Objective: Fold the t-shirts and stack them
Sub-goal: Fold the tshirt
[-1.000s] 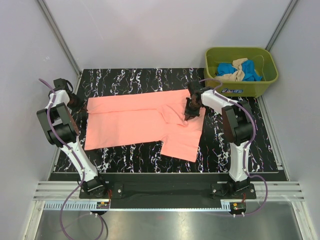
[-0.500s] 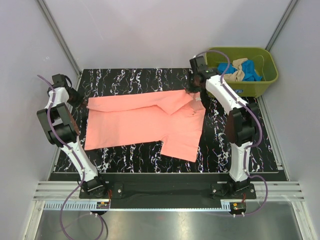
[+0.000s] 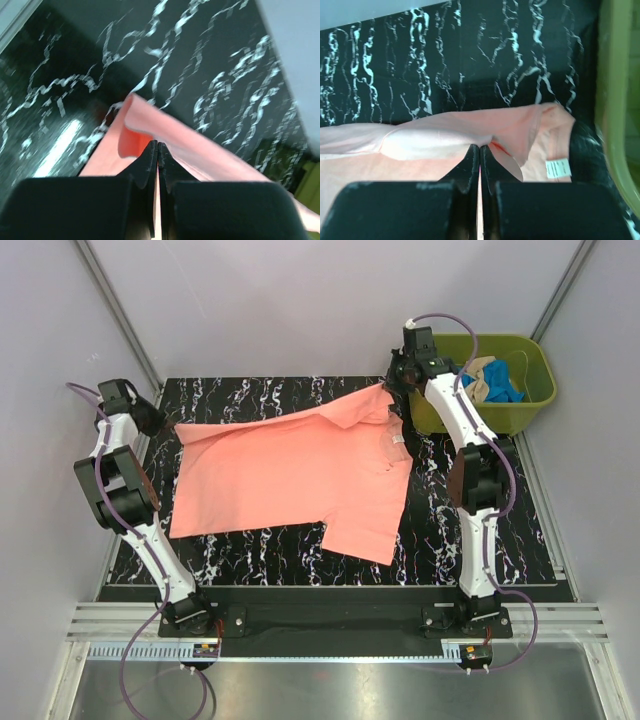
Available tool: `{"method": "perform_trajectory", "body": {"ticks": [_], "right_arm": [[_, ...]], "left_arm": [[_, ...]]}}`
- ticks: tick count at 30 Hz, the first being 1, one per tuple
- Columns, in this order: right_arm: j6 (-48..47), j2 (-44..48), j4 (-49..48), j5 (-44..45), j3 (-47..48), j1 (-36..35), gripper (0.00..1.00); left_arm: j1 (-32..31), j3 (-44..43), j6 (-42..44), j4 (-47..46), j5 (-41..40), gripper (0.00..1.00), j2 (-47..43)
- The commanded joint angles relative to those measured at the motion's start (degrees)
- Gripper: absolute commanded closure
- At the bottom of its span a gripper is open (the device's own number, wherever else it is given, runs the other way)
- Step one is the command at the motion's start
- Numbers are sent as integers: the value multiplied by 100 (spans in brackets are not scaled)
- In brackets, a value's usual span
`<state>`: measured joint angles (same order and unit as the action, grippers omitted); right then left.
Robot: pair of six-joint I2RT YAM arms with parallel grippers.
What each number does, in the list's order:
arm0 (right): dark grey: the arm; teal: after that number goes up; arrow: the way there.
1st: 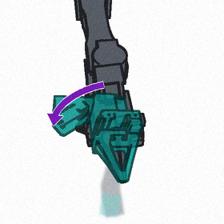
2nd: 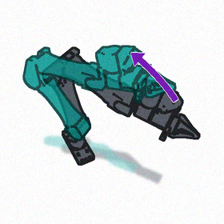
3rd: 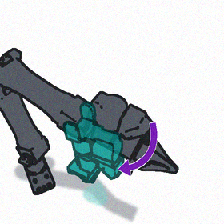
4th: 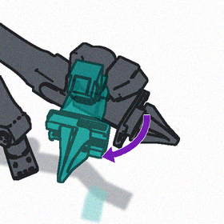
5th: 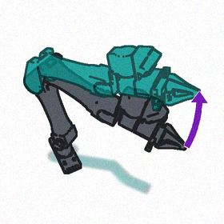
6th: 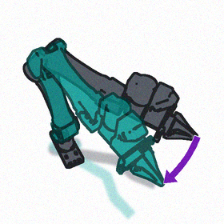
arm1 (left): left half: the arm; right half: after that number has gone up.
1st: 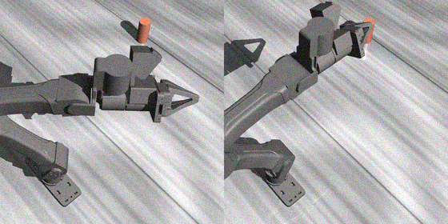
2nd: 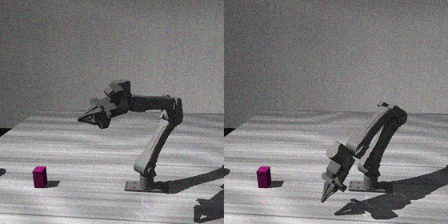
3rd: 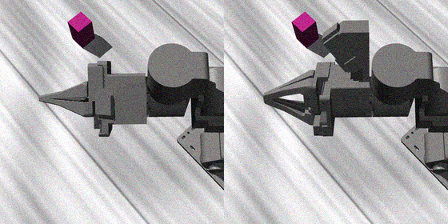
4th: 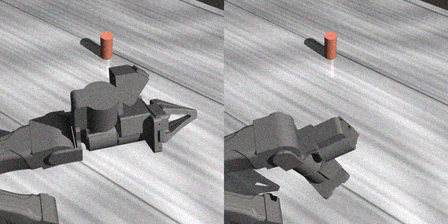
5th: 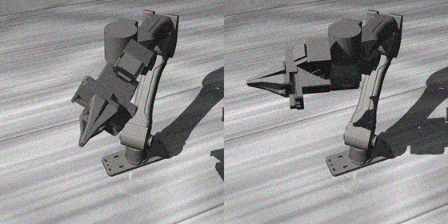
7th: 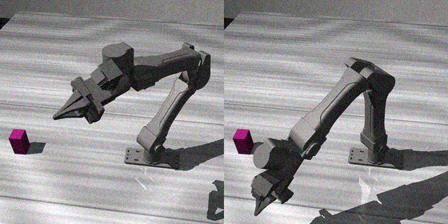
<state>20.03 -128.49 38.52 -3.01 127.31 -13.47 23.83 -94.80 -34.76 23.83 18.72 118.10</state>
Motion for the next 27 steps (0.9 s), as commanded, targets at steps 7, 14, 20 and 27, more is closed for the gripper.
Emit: {"method": "perform_trajectory", "body": {"ticks": [7,14,20,27], "right_arm": [[18,-563,-749,-710,822,135,100],[97,-730,-960,-973,1068,266,100],[343,-801,-444,-1079,1367,284,100],[168,-11,-380,-1264,-143,284,100]], "left_arm": [[-10,-337,-470,-1521,580,98,248],[-37,-293,-523,-2181,888,94,336],[-28,-636,-374,-1374,668,96,407],[-19,-487,337,-178,335,97,240]]}}
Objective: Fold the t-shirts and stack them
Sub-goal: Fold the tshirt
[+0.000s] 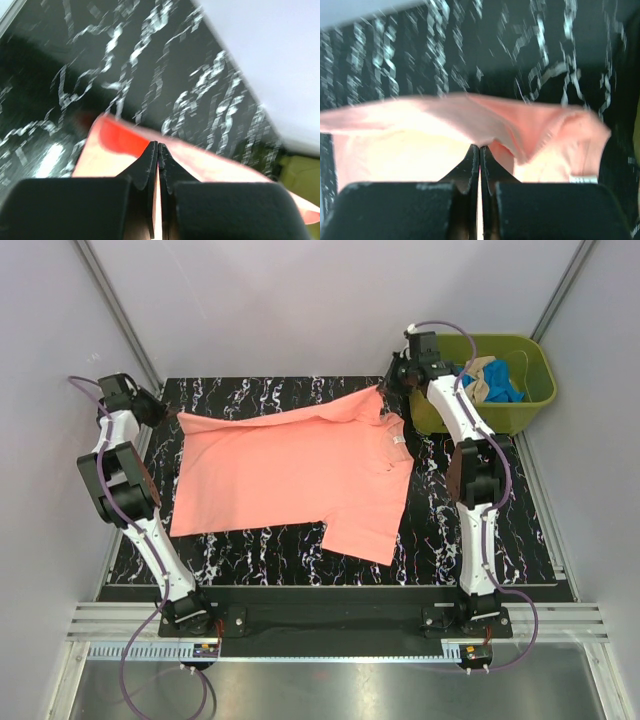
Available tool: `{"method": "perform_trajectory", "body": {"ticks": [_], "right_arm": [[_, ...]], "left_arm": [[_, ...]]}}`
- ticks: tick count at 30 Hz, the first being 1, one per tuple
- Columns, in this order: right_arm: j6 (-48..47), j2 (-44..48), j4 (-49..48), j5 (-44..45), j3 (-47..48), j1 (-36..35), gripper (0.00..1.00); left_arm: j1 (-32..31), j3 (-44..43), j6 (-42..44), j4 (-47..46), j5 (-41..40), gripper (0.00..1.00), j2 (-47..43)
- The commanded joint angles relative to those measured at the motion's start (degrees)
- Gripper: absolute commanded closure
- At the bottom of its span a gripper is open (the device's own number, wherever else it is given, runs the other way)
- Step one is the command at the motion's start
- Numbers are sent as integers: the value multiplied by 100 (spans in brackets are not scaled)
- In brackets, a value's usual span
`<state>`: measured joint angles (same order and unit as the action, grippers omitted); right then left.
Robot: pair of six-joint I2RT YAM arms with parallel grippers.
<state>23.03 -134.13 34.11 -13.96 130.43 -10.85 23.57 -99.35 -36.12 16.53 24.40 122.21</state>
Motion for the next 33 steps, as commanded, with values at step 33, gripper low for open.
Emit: {"method": "perform_trajectory", "body": {"ticks": [33], "right_arm": [[-158,1143,1230,-301,-1565,30,100]], "left_arm": [[244,724,958,2117,-867,100,-154]]}}
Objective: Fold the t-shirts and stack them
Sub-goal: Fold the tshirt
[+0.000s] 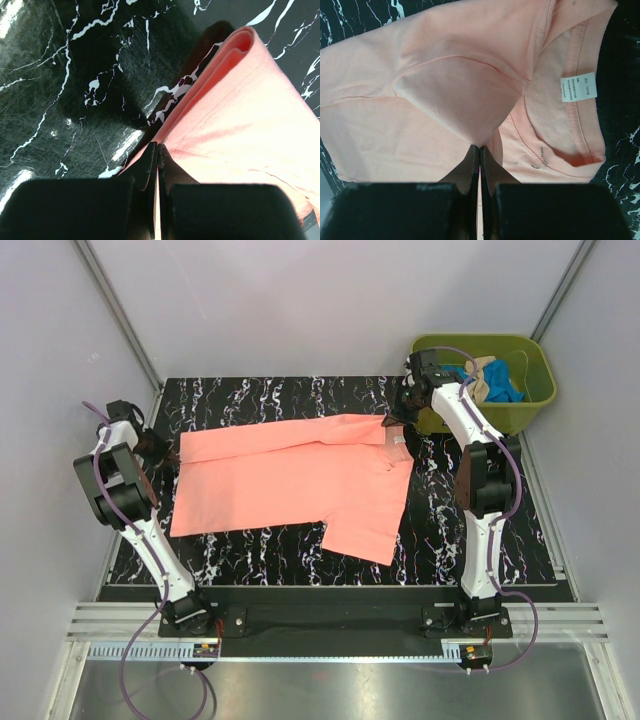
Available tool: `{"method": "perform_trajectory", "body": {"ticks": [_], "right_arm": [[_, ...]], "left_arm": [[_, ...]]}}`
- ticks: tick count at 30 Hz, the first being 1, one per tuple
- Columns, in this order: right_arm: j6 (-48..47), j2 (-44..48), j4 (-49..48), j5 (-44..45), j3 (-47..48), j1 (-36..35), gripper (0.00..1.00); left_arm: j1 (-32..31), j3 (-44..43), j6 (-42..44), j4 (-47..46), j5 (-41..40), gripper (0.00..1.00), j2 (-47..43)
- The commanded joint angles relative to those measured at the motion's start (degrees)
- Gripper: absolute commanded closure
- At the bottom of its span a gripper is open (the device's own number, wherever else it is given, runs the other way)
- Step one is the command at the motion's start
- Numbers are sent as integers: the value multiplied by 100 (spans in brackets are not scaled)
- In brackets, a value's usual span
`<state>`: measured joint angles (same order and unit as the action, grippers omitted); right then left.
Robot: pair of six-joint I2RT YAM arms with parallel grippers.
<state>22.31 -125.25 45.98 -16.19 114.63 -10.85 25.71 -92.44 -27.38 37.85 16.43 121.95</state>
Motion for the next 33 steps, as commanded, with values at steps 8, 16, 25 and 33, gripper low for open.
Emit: {"method": "perform_trajectory", "body": {"ticks": [8,16,25,33], "right_arm": [[-104,326,43,-17,-186,22,100],[-130,238,139,45,-213,22,100],[-42,194,158,37,-300,22,100],[221,238,166,-218,-240,-39,100]], "left_arm": [[30,69,83,-32,-148,100,4],[21,25,92,30,-245,93,39],[-14,-72,48,249,-473,82,-329],[-417,297,-101,-22,-659,78,-1059]]}}
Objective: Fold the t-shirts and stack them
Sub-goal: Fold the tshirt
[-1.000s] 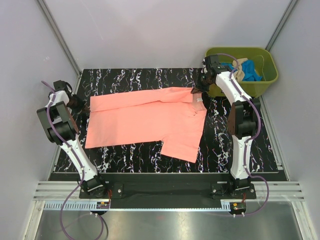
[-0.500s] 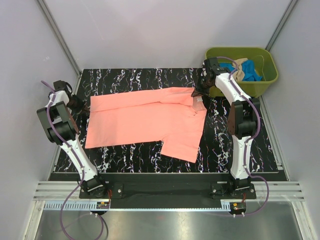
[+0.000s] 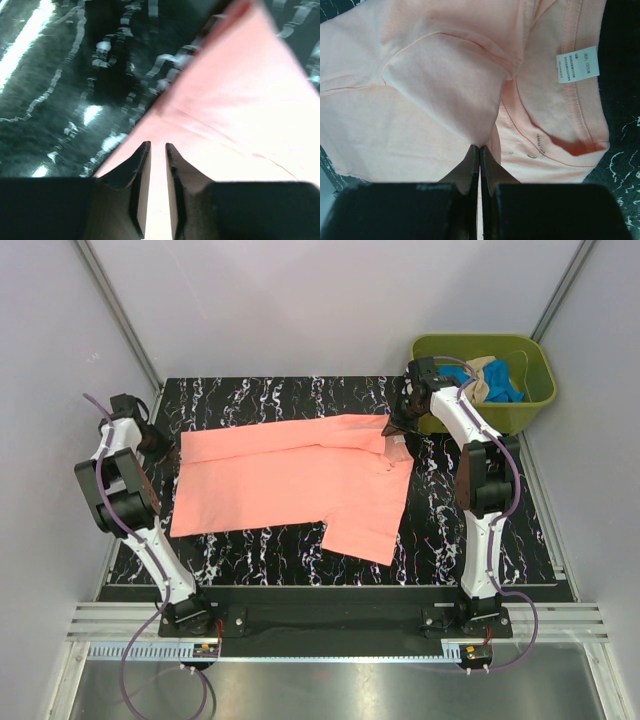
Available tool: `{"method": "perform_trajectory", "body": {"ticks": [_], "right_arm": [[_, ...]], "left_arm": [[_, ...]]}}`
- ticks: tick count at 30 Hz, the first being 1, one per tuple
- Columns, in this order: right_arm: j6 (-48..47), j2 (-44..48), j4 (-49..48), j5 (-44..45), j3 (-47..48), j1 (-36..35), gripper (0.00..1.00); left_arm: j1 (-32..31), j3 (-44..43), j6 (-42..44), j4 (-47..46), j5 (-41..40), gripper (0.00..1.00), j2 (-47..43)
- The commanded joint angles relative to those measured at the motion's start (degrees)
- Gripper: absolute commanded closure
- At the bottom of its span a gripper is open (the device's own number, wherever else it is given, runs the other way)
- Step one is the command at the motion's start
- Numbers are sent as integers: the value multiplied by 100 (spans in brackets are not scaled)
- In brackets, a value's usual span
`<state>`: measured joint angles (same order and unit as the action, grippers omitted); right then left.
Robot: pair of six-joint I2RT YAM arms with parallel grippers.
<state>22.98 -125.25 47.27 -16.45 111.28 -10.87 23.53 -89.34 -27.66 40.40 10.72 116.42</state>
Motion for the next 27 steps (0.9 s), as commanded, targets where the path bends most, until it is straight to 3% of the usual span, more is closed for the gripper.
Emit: {"method": "perform_trajectory", "body": {"ticks": [1,6,11,27], "right_arm": [[197,264,46,-262,95,-46,100],[637,440,20,-315,-89,-108,100],[1093,642,46,-192,-203,-99,100],[1490,836,476,71,-230,-99,100]], "left_arm": [[-234,-74,-116,-279,-70,80,-472],[-454,-232,-222,-437,140,81,-138],[-481,-813,-170,20,133,84,706],[-472,-945,173,258,-255,83,1032]]}}
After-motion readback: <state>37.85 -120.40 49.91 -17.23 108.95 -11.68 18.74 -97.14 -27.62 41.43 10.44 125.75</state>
